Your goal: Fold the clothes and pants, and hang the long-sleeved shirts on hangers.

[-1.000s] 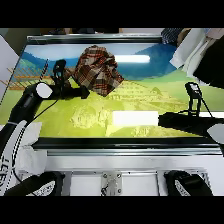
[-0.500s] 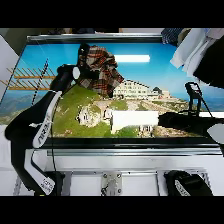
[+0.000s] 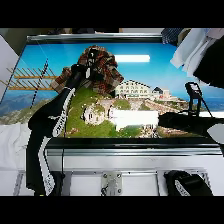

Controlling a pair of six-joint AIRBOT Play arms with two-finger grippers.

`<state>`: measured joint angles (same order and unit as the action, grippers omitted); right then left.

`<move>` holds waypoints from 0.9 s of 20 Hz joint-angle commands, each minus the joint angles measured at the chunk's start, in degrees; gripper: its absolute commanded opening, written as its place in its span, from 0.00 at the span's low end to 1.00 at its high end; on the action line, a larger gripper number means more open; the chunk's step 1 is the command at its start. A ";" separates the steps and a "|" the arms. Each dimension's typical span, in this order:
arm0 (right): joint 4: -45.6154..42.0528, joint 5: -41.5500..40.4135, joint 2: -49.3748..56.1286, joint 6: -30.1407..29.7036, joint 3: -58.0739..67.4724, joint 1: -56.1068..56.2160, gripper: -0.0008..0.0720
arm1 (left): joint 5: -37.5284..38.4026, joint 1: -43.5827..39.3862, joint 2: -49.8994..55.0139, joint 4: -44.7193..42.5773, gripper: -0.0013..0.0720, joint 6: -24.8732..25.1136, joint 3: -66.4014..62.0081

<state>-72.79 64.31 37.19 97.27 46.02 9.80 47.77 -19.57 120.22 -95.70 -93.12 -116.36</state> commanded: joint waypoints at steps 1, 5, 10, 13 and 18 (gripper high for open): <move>-0.31 -0.31 -0.02 0.00 0.26 -0.09 0.05 | -0.09 -0.09 -5.38 -0.76 0.04 -0.83 -0.26; -4.35 -1.55 -0.02 0.00 5.66 -0.09 0.05 | -1.16 -2.32 -21.40 -0.26 0.04 -0.74 -0.26; -15.58 -1.57 -0.02 0.17 17.57 -0.09 0.05 | 10.82 -14.19 -36.30 -0.07 0.04 0.28 0.57; -22.53 -3.74 -0.02 2.99 23.26 -0.11 0.05 | 10.51 -24.81 -42.53 -0.02 0.04 0.22 9.09; -25.09 -7.30 0.20 6.05 24.87 -0.11 0.05 | -3.41 -38.84 -43.23 -0.26 0.07 -0.79 21.51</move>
<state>-95.09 58.83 37.23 101.45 69.54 9.72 51.59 -51.18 77.76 -95.61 -93.23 -100.77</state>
